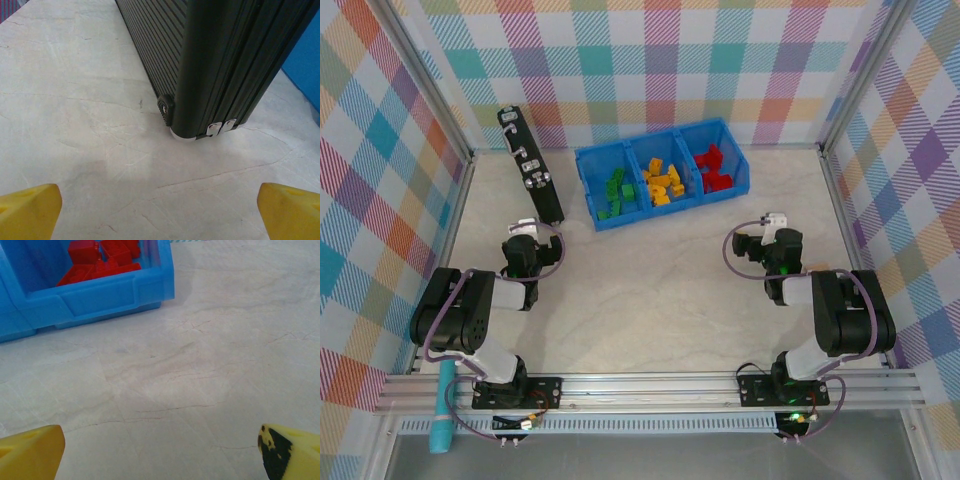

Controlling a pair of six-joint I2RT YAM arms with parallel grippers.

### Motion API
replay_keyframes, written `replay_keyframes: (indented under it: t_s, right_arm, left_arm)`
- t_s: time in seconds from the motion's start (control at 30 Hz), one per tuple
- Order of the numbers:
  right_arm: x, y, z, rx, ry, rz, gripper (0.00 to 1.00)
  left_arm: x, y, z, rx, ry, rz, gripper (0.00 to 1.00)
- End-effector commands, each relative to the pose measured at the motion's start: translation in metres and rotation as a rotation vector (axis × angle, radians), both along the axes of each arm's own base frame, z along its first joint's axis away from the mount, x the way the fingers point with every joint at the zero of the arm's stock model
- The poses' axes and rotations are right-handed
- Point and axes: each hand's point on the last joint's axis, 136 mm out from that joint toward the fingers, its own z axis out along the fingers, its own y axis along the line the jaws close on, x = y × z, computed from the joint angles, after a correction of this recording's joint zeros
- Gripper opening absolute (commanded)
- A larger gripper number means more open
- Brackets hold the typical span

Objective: Sort the legos into containers by color
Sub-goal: Reset both arms

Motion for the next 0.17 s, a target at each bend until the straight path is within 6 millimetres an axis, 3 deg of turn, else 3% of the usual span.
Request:
replay_keyframes:
  t_s: [0.0,0.13]
  right_arm:
    - [0.0084,0.0039,0.0125,0.012,-0.037,0.027,0.99]
    - [0.0057,0.0032,0.0146,0.01,-0.054,0.023,0.99]
  left_arm:
    - [0.0075,-0.0029,0.012,0.007,-0.038,-0.019,1.0]
    - [0.0045,-0.0035,0.0142,0.007,-0.054,-0.024,1.0]
